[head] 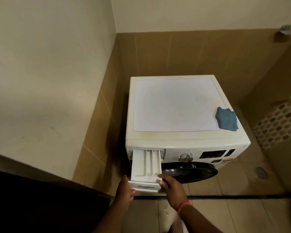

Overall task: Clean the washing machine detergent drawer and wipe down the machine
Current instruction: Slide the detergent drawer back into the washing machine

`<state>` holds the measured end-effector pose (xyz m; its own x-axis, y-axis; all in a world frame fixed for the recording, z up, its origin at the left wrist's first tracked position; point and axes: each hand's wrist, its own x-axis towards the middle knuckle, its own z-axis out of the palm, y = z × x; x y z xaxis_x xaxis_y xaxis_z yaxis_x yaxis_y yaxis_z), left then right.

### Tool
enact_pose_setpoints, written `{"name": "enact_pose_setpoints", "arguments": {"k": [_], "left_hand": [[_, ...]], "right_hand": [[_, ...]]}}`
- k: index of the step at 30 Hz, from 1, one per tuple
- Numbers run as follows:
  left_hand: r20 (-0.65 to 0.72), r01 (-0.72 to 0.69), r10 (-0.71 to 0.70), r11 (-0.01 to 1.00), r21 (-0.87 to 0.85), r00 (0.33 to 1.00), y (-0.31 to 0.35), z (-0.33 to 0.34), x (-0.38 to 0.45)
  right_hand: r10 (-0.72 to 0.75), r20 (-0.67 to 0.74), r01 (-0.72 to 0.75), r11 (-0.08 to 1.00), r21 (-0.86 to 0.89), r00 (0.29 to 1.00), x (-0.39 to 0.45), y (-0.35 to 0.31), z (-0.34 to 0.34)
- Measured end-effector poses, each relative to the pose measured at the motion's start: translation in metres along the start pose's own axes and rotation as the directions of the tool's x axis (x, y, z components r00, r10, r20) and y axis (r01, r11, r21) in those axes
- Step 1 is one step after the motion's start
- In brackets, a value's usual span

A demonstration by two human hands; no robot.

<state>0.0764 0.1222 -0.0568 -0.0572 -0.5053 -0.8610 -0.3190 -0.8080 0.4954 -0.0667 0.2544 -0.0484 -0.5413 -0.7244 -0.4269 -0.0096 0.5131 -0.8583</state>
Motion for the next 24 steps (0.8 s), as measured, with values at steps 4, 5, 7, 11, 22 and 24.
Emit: {"name": "enact_pose_setpoints", "arguments": {"k": [4, 5, 7, 11, 22, 24], "left_hand": [[-0.093, -0.016, 0.015, 1.0, -0.016, 0.996, 0.0, 0.009, 0.0], [-0.121, -0.042, 0.04, 0.999, -0.011, 0.992, -0.002, 0.011, 0.002], [-0.152, -0.095, 0.09, 0.995, -0.022, 0.984, -0.008, 0.012, 0.005], [-0.182, -0.155, 0.146, 0.987, -0.036, 0.972, -0.017, 0.014, 0.001], [-0.006, -0.229, 0.249, 0.902, 0.366, 0.969, 0.021, 0.012, 0.025], [0.055, -0.257, 0.272, 0.795, 0.55, 0.961, 0.032, 0.006, 0.012]], "right_hand": [[-0.077, 0.026, 0.078, 0.996, -0.041, 0.997, 0.002, 0.006, -0.004], [-0.091, 0.032, 0.093, 0.994, -0.057, 0.995, 0.002, 0.009, -0.005], [-0.131, 0.006, 0.131, 0.987, -0.094, 0.991, 0.005, 0.014, -0.003], [-0.161, -0.02, 0.157, 0.978, -0.136, 0.987, 0.004, 0.017, 0.0], [-0.099, -0.062, 0.086, 0.978, -0.189, 0.993, 0.035, -0.032, -0.013], [-0.131, 0.05, 0.14, 0.937, -0.32, 0.99, 0.036, -0.037, -0.014]]}}
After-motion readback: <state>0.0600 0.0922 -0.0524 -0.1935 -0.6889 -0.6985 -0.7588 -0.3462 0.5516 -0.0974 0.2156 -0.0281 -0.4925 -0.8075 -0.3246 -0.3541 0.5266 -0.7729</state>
